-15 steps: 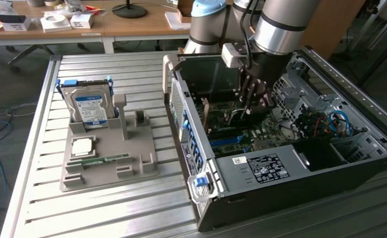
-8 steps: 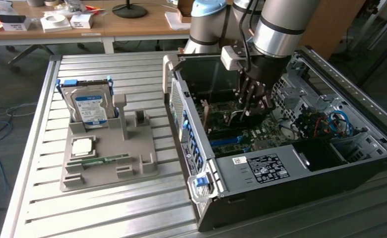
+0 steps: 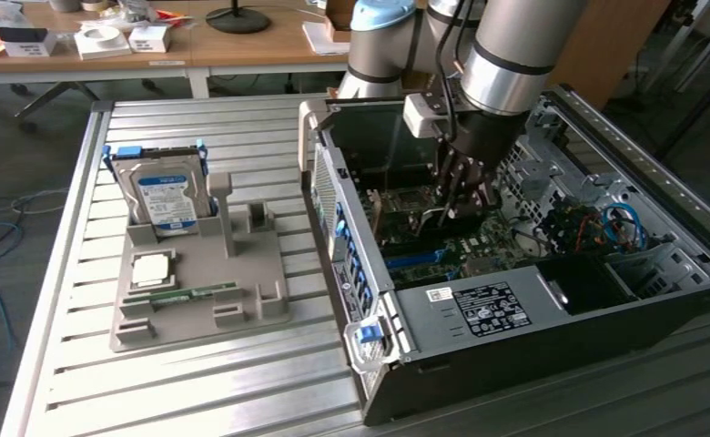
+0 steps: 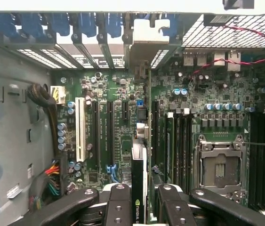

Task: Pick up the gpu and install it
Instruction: 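Insert the gpu into the slot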

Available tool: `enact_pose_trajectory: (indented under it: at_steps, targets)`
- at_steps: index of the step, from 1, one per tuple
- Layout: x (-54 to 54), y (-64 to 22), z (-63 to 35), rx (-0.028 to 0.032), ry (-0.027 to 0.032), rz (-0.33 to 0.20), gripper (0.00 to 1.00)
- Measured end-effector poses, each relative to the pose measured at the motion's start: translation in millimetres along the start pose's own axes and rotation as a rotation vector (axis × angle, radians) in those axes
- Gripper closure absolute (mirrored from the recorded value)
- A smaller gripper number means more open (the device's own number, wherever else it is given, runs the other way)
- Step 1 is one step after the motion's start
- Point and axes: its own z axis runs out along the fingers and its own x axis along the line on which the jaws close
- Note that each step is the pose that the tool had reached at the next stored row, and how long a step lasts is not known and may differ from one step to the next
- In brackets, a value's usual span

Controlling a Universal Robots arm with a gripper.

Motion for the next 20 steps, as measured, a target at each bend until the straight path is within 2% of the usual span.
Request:
enact_pose_trajectory:
  at_steps: [15, 20]
  targets:
    - [0.2, 1.3, 10.4, 0.0000, -0.0003, 0.000, 0.74]
    - [0.3, 2.9, 11.1, 0.0000, -0.0002, 0.000, 0.74]
